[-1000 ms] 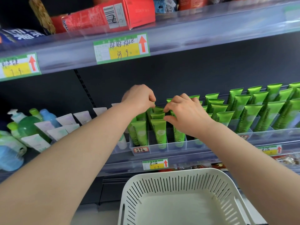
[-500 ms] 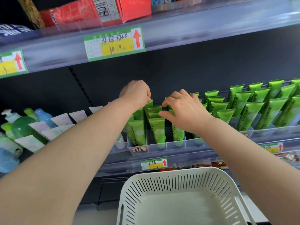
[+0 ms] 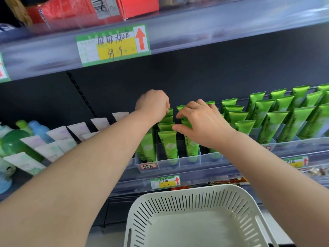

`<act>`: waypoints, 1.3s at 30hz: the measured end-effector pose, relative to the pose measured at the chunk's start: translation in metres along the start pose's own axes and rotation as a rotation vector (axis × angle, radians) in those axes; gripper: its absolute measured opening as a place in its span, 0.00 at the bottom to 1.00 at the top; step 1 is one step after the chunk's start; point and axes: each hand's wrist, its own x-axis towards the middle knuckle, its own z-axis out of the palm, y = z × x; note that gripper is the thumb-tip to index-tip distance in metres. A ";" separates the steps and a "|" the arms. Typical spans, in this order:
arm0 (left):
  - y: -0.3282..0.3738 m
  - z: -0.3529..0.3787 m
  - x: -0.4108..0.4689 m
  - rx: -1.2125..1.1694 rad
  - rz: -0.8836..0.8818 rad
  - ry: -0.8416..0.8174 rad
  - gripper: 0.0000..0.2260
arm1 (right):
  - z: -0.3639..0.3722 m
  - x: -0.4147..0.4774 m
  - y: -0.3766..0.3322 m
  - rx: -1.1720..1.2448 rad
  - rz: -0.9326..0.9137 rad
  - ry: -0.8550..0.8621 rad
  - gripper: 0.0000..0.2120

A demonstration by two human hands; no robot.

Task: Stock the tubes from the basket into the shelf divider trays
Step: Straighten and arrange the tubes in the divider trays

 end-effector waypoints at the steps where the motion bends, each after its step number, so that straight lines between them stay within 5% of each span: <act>1: 0.000 -0.002 -0.001 -0.017 -0.005 -0.005 0.03 | 0.000 0.000 -0.001 0.001 -0.001 -0.002 0.24; 12: -0.034 -0.031 -0.033 -0.193 -0.035 0.054 0.05 | -0.003 0.009 -0.034 0.027 -0.071 0.020 0.19; 25: -0.083 -0.045 -0.081 -0.136 -0.042 -0.086 0.04 | 0.021 0.023 -0.084 -0.106 -0.114 -0.080 0.09; 32: -0.077 -0.035 -0.080 -0.012 -0.029 -0.139 0.04 | 0.020 0.023 -0.086 -0.124 -0.140 -0.087 0.10; 39: -0.071 -0.025 -0.075 -0.080 -0.043 -0.019 0.04 | 0.011 0.016 -0.078 -0.103 -0.113 -0.087 0.13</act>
